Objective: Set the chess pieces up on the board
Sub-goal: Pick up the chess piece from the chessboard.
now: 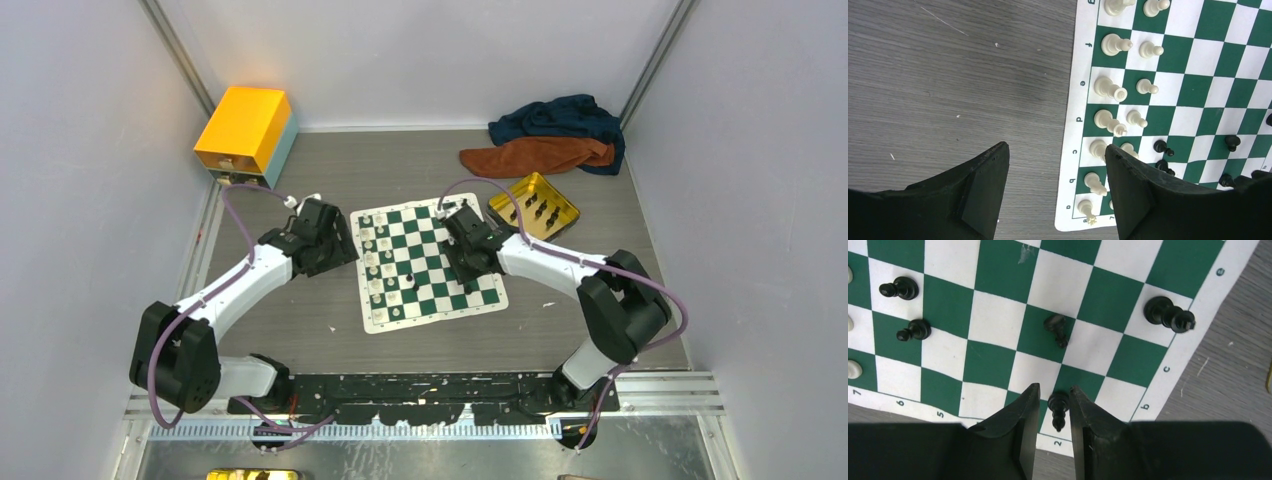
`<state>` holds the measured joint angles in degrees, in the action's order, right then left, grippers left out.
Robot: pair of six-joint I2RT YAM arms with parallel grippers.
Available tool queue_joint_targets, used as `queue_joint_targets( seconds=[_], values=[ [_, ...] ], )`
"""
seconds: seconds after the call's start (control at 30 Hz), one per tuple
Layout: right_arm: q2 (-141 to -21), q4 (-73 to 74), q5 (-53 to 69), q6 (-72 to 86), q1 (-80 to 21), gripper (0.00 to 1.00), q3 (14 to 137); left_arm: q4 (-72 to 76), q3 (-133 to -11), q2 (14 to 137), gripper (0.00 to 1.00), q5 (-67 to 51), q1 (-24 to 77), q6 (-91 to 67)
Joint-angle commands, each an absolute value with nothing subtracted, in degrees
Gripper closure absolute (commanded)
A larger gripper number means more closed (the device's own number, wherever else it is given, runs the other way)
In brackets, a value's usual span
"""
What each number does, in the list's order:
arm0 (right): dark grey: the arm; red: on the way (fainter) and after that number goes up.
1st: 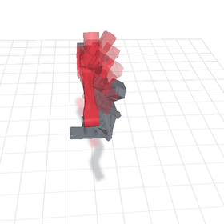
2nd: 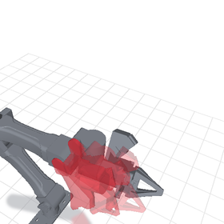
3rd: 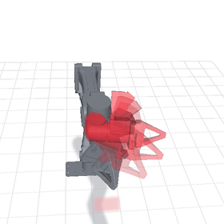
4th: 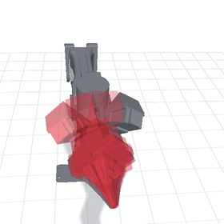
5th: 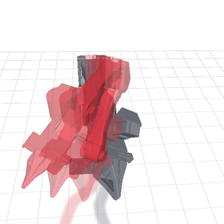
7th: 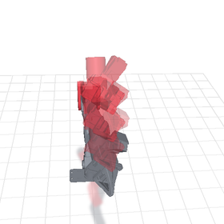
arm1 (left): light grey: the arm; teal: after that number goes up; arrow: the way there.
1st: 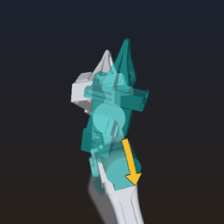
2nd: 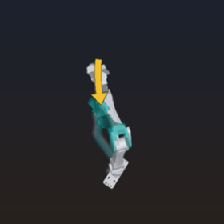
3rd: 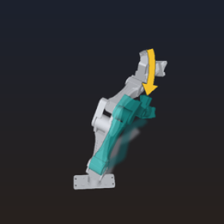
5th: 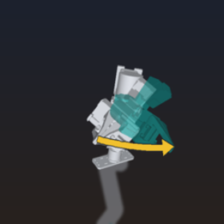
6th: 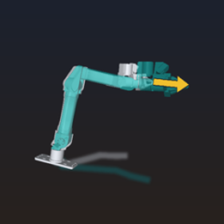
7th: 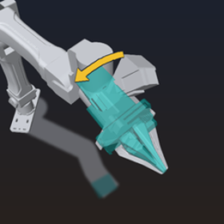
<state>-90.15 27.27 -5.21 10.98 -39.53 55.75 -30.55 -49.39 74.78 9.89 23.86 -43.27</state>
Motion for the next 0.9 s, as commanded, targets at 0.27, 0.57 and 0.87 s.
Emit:
queue_joint_targets(
  seconds=[0.27, 0.57, 0.87],
  values=[
    [-97.09, 20.68, -3.73, 7.37, -39.38, 0.65, 60.51, -29.57, -52.29, 75.54, 0.29, 9.08, 23.64, -42.3],
    [-98.59, 20.48, -3.76, 6.79, -38.28, 0.65, 61.87, -29.36, -52.47, 76.24, 0.29, 8.7, 23.64, -41.66],
    [-99.32, 20.39, -2.69, 6.58, -37.23, 0.66, 61.9, -29.51, -52.65, 76.64, 0.29, 8.79, 23.64, -41.18]
  ],
)
